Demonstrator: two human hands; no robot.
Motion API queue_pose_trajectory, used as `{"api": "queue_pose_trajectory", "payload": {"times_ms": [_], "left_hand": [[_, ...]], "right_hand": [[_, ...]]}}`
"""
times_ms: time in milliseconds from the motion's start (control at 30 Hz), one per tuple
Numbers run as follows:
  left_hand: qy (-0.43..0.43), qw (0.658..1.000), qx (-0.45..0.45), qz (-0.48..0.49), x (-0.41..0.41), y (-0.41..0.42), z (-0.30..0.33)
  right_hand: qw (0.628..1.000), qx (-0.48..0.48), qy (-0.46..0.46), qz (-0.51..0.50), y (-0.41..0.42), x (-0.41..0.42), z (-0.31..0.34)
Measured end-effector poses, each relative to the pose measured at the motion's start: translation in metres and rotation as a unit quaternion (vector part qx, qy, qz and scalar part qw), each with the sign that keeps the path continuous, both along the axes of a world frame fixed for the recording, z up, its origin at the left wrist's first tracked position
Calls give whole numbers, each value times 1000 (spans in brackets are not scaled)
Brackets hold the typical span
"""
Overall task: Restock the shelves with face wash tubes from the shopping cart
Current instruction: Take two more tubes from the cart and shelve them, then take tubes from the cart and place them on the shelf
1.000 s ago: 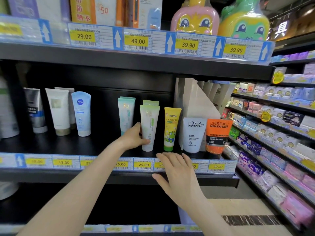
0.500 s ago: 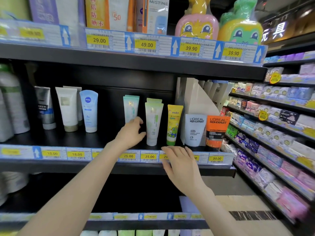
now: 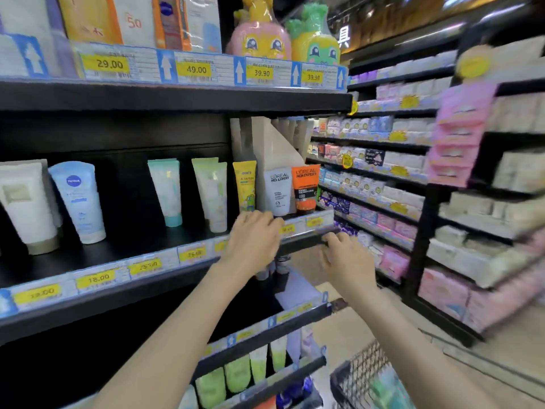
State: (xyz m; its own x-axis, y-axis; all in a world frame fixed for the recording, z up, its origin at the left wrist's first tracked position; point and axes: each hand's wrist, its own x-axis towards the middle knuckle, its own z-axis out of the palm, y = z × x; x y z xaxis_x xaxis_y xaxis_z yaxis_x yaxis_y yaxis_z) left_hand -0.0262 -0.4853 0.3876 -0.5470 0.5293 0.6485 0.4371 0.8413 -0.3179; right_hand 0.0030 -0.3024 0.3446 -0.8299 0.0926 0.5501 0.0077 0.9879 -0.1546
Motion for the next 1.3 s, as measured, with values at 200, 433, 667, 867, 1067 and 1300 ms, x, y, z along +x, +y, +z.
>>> {"api": "queue_pose_trajectory", "payload": {"times_ms": [200, 433, 667, 867, 1067, 1300], "left_hand": [[-33, 986, -27, -160, 31, 90, -47], [-118, 951, -60, -278, 80, 198, -116], [-263, 899, -137, -322, 109, 286, -180], [-317, 872, -203, -314, 110, 352, -219], [-362, 853, -232, -297, 96, 393, -248], [-407, 834, -290, -232, 62, 400, -292]], "right_hand": [[985, 14, -98, -144, 72, 74, -41], [941, -34, -170, -290, 159, 172, -94], [893, -111, -231, -371, 230, 235, -152], [852, -171, -271, -415, 285, 248, -199], [836, -196, -309, -410, 322, 238, -235], [835, -231, -340, -367, 324, 204, -276]]}}
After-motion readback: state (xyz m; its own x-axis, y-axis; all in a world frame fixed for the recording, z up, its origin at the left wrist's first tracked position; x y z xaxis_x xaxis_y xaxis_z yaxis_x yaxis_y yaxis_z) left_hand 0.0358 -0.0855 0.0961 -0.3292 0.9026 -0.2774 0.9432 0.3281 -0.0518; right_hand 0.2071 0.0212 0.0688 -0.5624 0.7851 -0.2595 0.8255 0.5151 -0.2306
